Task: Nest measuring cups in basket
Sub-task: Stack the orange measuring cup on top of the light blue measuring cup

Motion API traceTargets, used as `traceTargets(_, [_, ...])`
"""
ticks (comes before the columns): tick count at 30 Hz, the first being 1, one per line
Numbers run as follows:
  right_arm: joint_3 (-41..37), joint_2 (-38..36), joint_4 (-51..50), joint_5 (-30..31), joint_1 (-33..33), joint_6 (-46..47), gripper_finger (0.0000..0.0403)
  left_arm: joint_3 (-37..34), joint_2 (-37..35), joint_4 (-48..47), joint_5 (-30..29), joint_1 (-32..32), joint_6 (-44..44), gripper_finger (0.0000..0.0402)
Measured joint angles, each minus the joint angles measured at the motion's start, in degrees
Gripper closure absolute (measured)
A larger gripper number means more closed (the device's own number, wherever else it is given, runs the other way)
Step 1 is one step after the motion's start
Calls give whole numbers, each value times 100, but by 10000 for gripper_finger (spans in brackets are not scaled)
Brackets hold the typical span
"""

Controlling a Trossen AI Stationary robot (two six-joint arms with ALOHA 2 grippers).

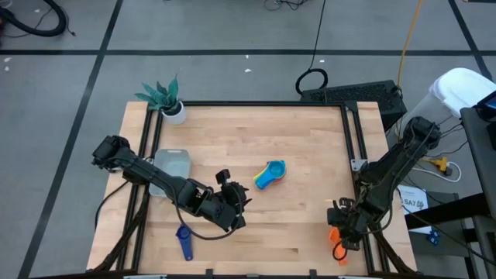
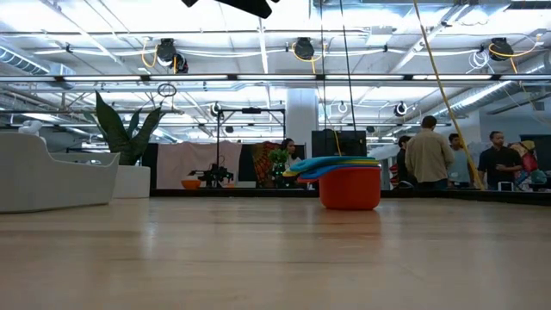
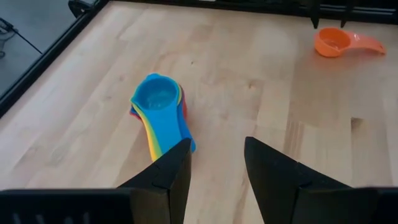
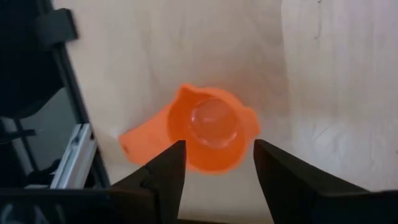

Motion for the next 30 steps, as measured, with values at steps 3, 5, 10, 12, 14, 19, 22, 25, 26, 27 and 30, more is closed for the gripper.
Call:
traceTargets(3, [0, 130, -3, 137, -5, -84, 220, 0, 0, 7, -15, 0, 69, 250])
traceTargets(5, [0, 197, -6, 144, -5, -128, 220, 0, 0, 4, -15, 0, 87, 250])
traceTargets(10, [0, 325, -7, 155, -6, -129, 220, 2, 0, 4, -15, -2, 127, 250])
traceTargets(12, [-25, 370, 31, 161, -7, -131, 220, 2, 0, 7, -15, -2, 178, 250])
traceTargets(14, [-122, 383, 109, 161, -7, -128, 220, 2, 0, 9, -13, -2, 216, 250])
traceTargets(19, [-445, 385, 433, 148, -7, -127, 220, 2, 0, 11, -14, -2, 216, 250])
traceTargets(22, [-615, 385, 705, 143, -9, -96, 220, 2, 0, 9, -13, -2, 212, 250])
traceTargets(25, [-713, 385, 797, 132, -11, -33, 228, 2, 0, 10, -13, -2, 210, 250])
traceTargets(26, [-738, 385, 795, 117, -11, -26, 236, 2, 0, 11, -13, -2, 208, 250])
traceTargets(27, [-760, 385, 793, 113, -11, -24, 248, 2, 0, 12, -13, -2, 207, 250])
traceTargets(30, [-798, 381, 772, 117, -19, -69, 303, 2, 0, 43, -13, -2, 205, 250])
